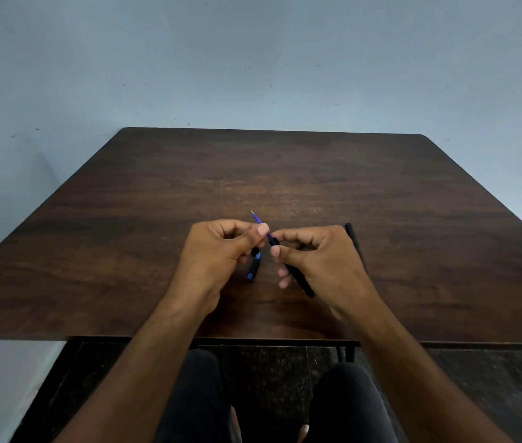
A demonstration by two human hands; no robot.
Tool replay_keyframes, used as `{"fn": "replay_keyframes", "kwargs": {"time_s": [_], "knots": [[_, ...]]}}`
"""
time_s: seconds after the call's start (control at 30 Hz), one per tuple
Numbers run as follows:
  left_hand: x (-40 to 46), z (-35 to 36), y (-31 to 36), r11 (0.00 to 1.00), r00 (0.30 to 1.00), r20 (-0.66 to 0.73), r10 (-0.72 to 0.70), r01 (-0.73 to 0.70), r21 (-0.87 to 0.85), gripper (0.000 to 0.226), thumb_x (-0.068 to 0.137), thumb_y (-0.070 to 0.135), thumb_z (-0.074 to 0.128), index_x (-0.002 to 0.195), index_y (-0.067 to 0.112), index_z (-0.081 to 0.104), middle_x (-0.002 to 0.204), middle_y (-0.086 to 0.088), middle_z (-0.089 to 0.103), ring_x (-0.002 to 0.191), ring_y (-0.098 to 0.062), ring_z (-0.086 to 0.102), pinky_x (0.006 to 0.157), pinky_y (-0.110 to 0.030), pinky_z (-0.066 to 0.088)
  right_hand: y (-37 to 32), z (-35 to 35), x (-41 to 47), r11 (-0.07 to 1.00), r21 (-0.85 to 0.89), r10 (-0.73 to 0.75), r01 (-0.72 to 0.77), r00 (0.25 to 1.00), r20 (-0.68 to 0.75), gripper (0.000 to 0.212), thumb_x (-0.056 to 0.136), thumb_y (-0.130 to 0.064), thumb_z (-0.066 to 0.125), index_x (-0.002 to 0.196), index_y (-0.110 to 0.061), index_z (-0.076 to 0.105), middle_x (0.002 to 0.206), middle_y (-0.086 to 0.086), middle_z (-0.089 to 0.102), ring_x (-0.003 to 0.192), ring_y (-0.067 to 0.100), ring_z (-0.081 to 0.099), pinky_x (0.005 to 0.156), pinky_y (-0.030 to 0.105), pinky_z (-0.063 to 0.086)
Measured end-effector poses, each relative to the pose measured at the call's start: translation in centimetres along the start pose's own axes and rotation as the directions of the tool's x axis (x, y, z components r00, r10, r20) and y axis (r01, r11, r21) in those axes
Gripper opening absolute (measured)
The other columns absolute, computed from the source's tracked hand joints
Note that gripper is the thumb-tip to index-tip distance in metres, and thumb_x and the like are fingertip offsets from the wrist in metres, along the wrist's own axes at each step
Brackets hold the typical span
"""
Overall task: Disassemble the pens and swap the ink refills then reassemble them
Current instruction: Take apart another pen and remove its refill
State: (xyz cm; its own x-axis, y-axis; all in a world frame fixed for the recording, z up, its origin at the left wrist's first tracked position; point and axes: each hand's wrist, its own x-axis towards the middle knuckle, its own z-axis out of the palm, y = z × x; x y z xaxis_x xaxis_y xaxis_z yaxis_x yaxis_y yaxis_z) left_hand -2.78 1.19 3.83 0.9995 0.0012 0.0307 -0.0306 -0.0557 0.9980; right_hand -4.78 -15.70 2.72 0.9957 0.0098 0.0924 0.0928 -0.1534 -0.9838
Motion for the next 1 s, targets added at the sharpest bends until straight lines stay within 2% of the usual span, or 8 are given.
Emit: {"fn": "replay_keyframes", "kwargs": {"time_s": [0.17,0.3,0.47,0.73,0.87,1.0], "knots": [[0.1,0.1,0.0,0.999,1.000,-0.026,0.015,-0.015,-0.029,0.017,0.082,0.027,0.078,0.078,0.011,0.079,0.072,-0.002,0.075,0.059,-0.004,0.055,0.055,-0.015,0.048,0.0,-0.2,0.1,1.000,-0.010,0.014,-0.014,1.000,0.006,0.020,0.089,-0.008,0.076,0.108,-0.010,0.077,0.072,0.006,0.077,0.059,0.020,0.070,0.064,0.043,0.064],[0.0,-0.2,0.1,0.998,1.000,-0.004,-0.018,0.017,-0.056,0.019,0.082,0.031,0.077,0.079,0.012,0.079,0.078,-0.004,0.077,0.065,-0.006,0.059,0.062,-0.020,0.050,0.0,-0.3,0.0,1.000,-0.019,0.015,-0.015,1.000,0.001,0.017,0.089,-0.010,0.076,0.106,-0.007,0.078,0.074,0.011,0.077,0.061,0.022,0.071,0.066,0.044,0.064],[0.1,-0.2,0.5,0.990,0.997,-0.071,-0.010,0.000,-0.138,0.018,0.084,0.026,0.076,0.080,0.008,0.077,0.080,-0.010,0.076,0.068,-0.012,0.060,0.066,-0.028,0.050,-0.2,-0.3,-0.3,1.000,-0.021,0.006,-0.005,1.000,0.015,0.013,0.089,-0.008,0.075,0.102,-0.007,0.079,0.075,0.014,0.077,0.062,0.023,0.070,0.064,0.044,0.065],[0.6,-1.2,1.6,0.961,0.986,-0.166,0.007,-0.053,-0.272,0.015,0.086,0.025,0.075,0.080,0.012,0.076,0.078,-0.006,0.074,0.066,-0.011,0.060,0.063,-0.023,0.052,-0.3,0.0,-0.4,0.999,-0.034,0.036,-0.036,0.999,0.017,0.017,0.089,-0.008,0.075,0.106,-0.006,0.078,0.078,0.012,0.078,0.065,0.027,0.072,0.068,0.049,0.065],[1.1,-1.6,2.0,0.958,0.966,-0.255,0.048,-0.117,-0.263,0.013,0.088,0.021,0.073,0.081,0.010,0.074,0.074,-0.004,0.074,0.062,-0.010,0.059,0.060,-0.022,0.051,-0.3,-0.1,-0.5,0.998,-0.048,0.047,-0.047,0.999,0.012,0.017,0.090,-0.010,0.075,0.106,-0.006,0.078,0.078,0.015,0.077,0.071,0.038,0.074,0.070,0.052,0.064],[1.3,-2.5,2.4,0.959,0.944,-0.325,0.057,-0.142,-0.244,0.015,0.089,0.023,0.073,0.089,0.008,0.074,0.074,-0.002,0.075,0.063,-0.009,0.060,0.063,-0.022,0.053,-0.3,0.0,-0.5,0.997,-0.052,0.055,-0.055,0.998,0.012,0.016,0.090,-0.011,0.075,0.105,-0.006,0.077,0.077,0.017,0.076,0.071,0.041,0.074,0.070,0.053,0.064]]}}
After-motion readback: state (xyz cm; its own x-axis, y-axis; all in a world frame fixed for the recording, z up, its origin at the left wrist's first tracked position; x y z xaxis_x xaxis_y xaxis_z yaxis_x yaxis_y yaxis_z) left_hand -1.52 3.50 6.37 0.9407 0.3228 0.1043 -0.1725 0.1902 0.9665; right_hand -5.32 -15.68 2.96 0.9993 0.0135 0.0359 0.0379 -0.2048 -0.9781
